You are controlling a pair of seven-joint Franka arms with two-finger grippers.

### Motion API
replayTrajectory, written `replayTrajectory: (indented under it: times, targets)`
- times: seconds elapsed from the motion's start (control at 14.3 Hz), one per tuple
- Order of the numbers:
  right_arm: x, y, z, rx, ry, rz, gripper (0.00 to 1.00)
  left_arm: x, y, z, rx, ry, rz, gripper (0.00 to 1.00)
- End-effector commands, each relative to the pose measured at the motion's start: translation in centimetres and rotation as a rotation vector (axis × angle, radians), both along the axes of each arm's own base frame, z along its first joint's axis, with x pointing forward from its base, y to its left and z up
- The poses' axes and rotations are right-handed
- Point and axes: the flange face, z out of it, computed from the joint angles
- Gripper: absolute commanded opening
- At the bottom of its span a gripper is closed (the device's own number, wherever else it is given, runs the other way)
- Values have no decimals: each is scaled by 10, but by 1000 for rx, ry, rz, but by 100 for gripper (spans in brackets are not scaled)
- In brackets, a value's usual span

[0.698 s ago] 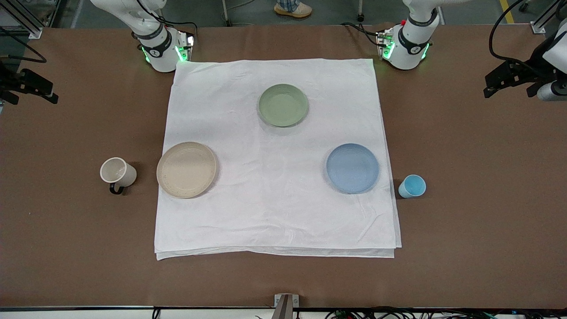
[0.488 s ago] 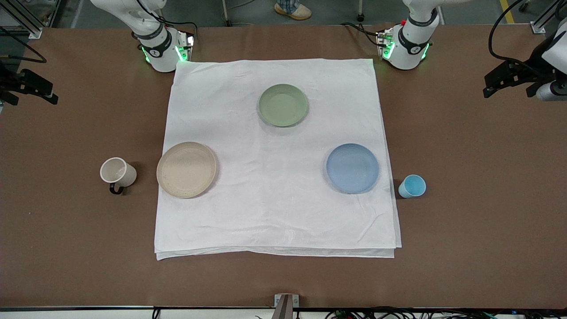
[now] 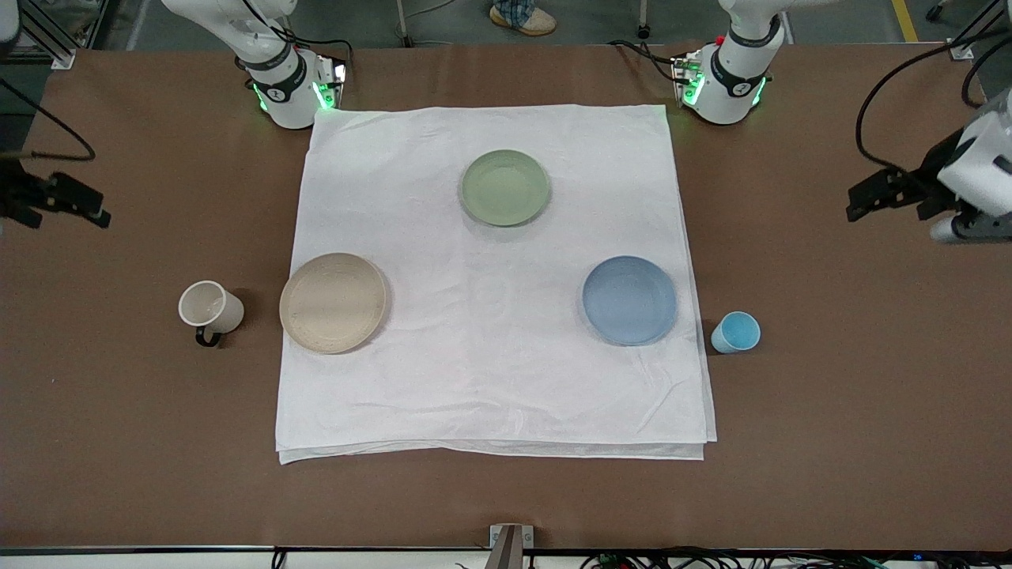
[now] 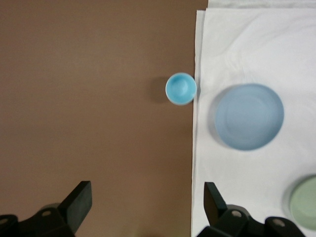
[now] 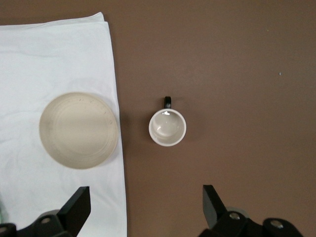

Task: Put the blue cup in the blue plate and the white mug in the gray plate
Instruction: 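Reach the right gripper to the white mug while the left gripper reaches the blue cup, then grasp the white mug with the right gripper while the left gripper grasps the cup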

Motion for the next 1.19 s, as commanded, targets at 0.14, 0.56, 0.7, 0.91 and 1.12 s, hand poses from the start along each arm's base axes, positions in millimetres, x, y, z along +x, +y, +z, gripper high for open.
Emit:
replayTrajectory:
  times: [0.14, 0.56, 0.7, 0.91, 1.12]
  targets:
    - [72, -36, -143, 1, 56, -62, 100, 27, 4, -123, -11, -36, 19, 100]
    - [59, -24, -295, 82, -18, -120, 100, 59, 3, -249, -39, 14, 52, 85]
    - [58, -31, -318, 73, -13, -95, 100, 63, 1, -278, -44, 19, 58, 76]
    - [42, -28, -338, 78, 34, -91, 88, 64, 0, -307, -50, 37, 62, 58]
    - [32, -43, -343, 88, 65, -7, 38, 63, -6, -315, -49, 50, 73, 31]
